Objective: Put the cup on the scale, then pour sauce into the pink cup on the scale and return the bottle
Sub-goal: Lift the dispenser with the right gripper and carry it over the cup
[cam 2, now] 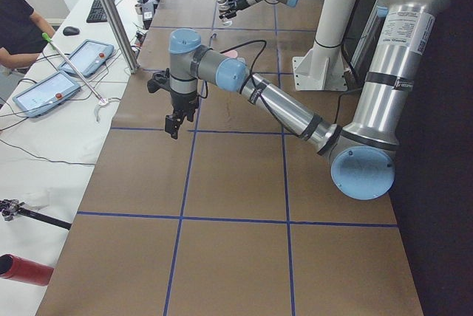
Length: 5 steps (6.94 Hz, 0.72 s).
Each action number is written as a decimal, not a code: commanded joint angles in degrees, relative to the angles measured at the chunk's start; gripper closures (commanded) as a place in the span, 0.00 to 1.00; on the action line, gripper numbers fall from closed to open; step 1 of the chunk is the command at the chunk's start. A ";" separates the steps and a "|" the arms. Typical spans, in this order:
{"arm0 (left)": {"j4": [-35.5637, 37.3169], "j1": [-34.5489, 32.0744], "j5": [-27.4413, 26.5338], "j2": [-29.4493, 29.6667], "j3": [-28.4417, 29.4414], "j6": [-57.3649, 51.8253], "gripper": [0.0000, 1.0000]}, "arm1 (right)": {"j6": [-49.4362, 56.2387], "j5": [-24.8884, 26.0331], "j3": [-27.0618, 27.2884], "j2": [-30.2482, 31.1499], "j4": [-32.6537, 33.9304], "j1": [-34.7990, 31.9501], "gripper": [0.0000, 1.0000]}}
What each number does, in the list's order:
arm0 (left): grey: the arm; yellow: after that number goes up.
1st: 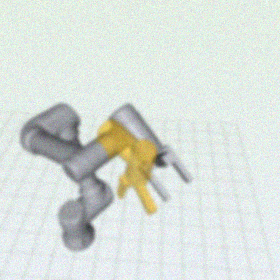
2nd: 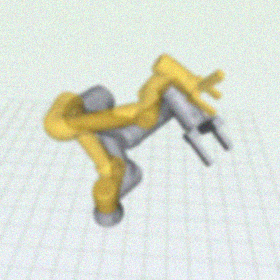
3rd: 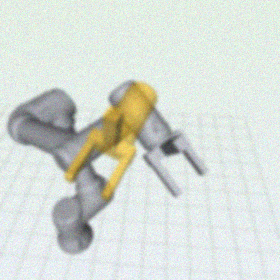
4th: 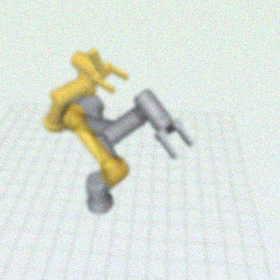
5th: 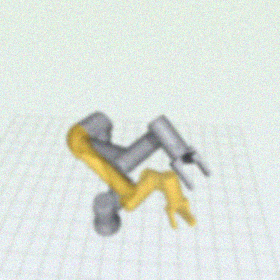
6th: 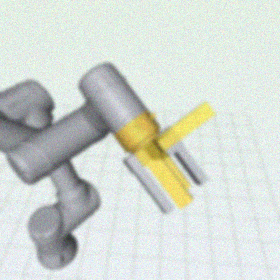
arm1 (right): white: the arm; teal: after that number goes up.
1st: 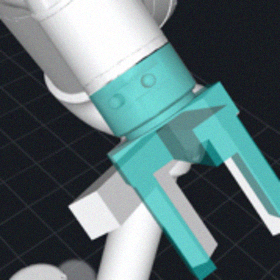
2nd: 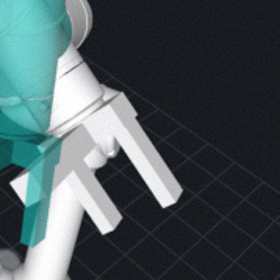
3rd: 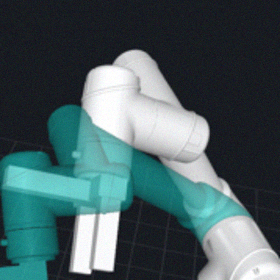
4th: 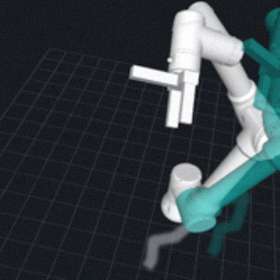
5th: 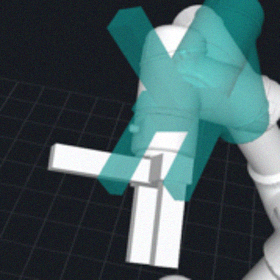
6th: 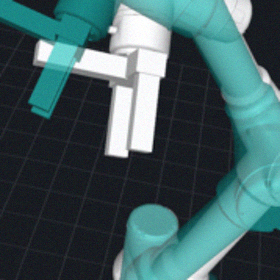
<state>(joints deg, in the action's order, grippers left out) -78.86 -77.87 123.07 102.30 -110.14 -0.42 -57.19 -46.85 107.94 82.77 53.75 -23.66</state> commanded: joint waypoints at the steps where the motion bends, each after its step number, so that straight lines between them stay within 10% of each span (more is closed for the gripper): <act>1: -0.06 -2.36 -0.37 -1.92 0.45 -5.95 0.00 | 12.56 1.48 0.08 -3.73 0.13 0.19 1.00; 5: -5.58 -8.53 0.06 -4.39 8.53 -19.45 0.00 | 40.06 18.93 -3.68 -10.58 2.75 9.84 1.00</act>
<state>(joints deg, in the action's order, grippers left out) -81.92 -85.37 122.89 98.77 -103.34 -19.15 -25.56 -34.04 105.70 74.52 55.63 -17.40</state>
